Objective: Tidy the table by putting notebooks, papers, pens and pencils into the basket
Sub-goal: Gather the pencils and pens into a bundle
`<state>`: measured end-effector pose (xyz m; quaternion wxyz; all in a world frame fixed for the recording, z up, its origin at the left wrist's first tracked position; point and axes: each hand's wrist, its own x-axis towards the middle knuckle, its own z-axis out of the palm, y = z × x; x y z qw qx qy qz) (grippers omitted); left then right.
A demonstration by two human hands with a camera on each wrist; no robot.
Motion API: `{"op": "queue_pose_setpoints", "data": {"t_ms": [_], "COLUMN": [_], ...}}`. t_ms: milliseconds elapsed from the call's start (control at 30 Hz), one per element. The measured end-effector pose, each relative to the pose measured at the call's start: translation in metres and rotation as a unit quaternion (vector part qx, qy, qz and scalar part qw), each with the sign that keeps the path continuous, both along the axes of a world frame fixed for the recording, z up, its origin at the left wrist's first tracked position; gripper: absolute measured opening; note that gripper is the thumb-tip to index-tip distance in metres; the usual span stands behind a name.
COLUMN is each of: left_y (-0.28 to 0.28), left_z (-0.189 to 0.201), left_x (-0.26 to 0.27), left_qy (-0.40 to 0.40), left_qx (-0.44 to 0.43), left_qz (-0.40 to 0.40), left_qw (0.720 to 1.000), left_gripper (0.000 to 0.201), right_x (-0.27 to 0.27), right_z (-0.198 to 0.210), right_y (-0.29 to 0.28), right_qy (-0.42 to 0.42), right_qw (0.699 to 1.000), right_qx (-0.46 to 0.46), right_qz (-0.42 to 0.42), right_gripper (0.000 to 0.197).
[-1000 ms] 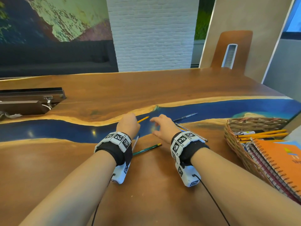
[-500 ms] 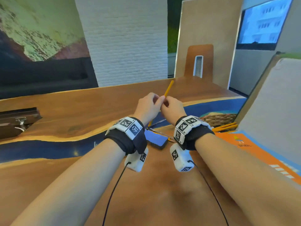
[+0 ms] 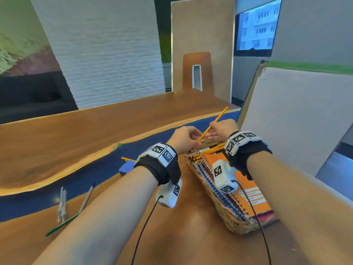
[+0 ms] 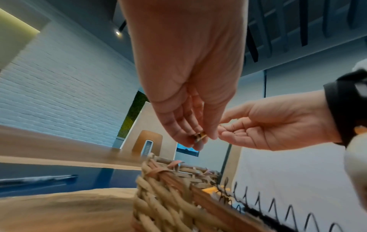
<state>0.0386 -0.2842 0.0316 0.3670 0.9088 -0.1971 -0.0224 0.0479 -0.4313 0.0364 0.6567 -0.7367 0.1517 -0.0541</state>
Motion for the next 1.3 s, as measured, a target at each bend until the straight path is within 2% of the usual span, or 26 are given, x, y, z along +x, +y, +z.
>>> {"op": "queue_pose_setpoints", "data": {"t_ms": [67, 133, 233, 267, 333, 400, 467, 533, 600, 700, 800, 900, 1000, 1067, 1200, 1300], "left_y": [-0.01, -0.017, -0.023, -0.023, -0.022, -0.022, -0.021, -0.018, -0.014, 0.004, 0.037, 0.076, 0.104, 0.118, 0.143, 0.157], "left_z": [-0.003, -0.008, -0.021, -0.024, -0.029, -0.031, -0.032, -0.033, -0.035, -0.035, -0.036, -0.043, -0.052, -0.058, -0.065, -0.067], "left_x": [0.004, 0.008, 0.013, 0.015, 0.017, 0.017, 0.017, 0.016, 0.015, 0.01, 0.014, 0.018, 0.008, 0.0, 0.005, 0.009], "left_qy": [-0.019, -0.026, -0.027, -0.028, -0.032, -0.04, -0.044, -0.042, -0.05, -0.105, -0.163, -0.088, 0.024, 0.05, 0.054, 0.037], "left_qx": [0.032, 0.055, 0.116, 0.136, 0.148, 0.143, 0.142, 0.152, 0.157, 0.092, 0.06, 0.117, 0.275, 0.328, 0.332, 0.311], "left_qz": [-0.001, 0.0, -0.014, -0.017, -0.017, -0.019, -0.019, -0.021, -0.022, 0.011, 0.087, 0.141, 0.075, 0.055, 0.087, 0.124], "left_qw": [0.999, 0.998, 0.993, 0.99, 0.988, 0.989, 0.989, 0.987, 0.986, 0.99, 0.981, 0.979, 0.958, 0.942, 0.938, 0.942], "left_gripper": [0.028, 0.029, 0.023, 0.02, 0.017, 0.018, 0.016, 0.014, 0.02, 0.022, 0.02, 0.02, 0.029, 0.033, 0.034, 0.025], "right_x": [0.007, 0.014, 0.012, 0.01, 0.009, 0.007, 0.006, 0.007, 0.018, 0.018, 0.011, 0.008, 0.008, 0.009, 0.012, 0.012], "right_z": [-0.004, -0.01, -0.016, -0.018, -0.02, -0.02, -0.018, -0.02, -0.027, -0.021, -0.008, 0.001, 0.006, 0.008, 0.008, -0.005], "right_y": [-0.008, -0.015, -0.022, -0.026, -0.034, -0.034, -0.026, -0.018, -0.015, -0.005, 0.023, 0.056, 0.089, 0.107, 0.134, 0.15], "right_qy": [0.027, 0.06, 0.091, 0.091, 0.094, 0.123, 0.17, 0.198, 0.164, 0.11, 0.044, -0.016, -0.026, -0.029, -0.016, 0.003], "right_qw": [0.999, 0.994, 0.963, 0.955, 0.948, 0.935, 0.894, 0.852, 0.837, 0.85, 0.89, 0.901, 0.898, 0.894, 0.875, 0.857], "right_qx": [-0.018, -0.085, -0.247, -0.278, -0.305, -0.32, -0.385, -0.455, -0.489, -0.489, -0.434, -0.404, -0.398, -0.402, -0.424, -0.444], "right_qz": [-0.018, -0.036, -0.064, -0.058, -0.01, 0.085, 0.156, 0.169, 0.184, 0.159, 0.134, 0.156, 0.185, 0.197, 0.233, 0.261], "right_gripper": [0.025, 0.023, 0.054, 0.055, 0.047, 0.041, 0.042, 0.045, 0.044, 0.031, 0.028, 0.028, 0.031, 0.031, 0.031, 0.028]}}
